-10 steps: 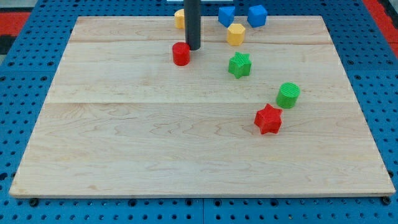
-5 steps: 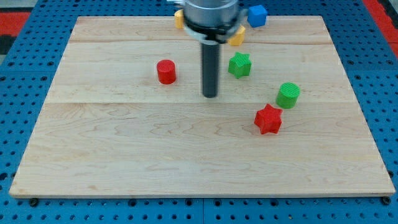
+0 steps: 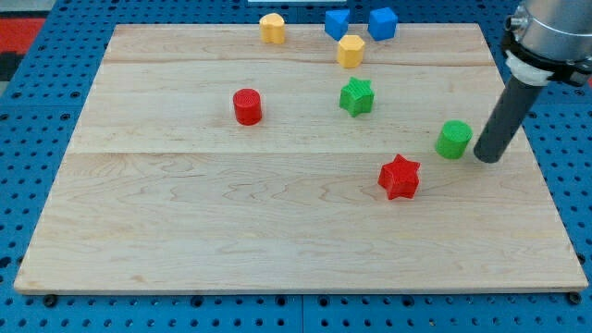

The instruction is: Place the green circle in between the stars

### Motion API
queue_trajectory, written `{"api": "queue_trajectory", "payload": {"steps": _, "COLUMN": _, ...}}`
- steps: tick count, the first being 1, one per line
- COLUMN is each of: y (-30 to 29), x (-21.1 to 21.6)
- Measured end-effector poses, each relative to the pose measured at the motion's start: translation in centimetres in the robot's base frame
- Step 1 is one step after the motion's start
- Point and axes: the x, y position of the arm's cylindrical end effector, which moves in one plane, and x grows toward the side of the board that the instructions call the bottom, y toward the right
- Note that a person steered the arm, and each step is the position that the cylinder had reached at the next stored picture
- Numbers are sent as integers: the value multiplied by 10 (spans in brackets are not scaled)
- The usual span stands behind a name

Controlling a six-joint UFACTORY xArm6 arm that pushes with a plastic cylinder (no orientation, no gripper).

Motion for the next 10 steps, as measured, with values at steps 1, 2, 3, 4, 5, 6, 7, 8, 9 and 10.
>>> {"api": "queue_trajectory", "payload": {"steps": 1, "y": -28, "x": -5}}
{"api": "queue_trajectory", "payload": {"steps": 2, "y": -34, "x": -16}}
{"api": "queue_trajectory", "payload": {"steps": 3, "y": 2, "x": -30}}
{"api": "queue_trajectory", "payload": {"steps": 4, "y": -8, "x": -43}}
{"api": "queue_trajectory", "payload": {"steps": 5, "y": -33, "x": -51}}
{"api": "queue_trajectory", "payload": {"steps": 6, "y": -68, "x": -50}}
{"api": "queue_trajectory", "payload": {"steps": 7, "y": -95, "x": -48}}
{"api": "queue_trajectory", "payload": {"steps": 8, "y": -53, "x": -32}}
{"api": "queue_trajectory", "payload": {"steps": 9, "y": -51, "x": 3}}
{"api": "queue_trajectory", "payload": {"steps": 10, "y": -63, "x": 31}}
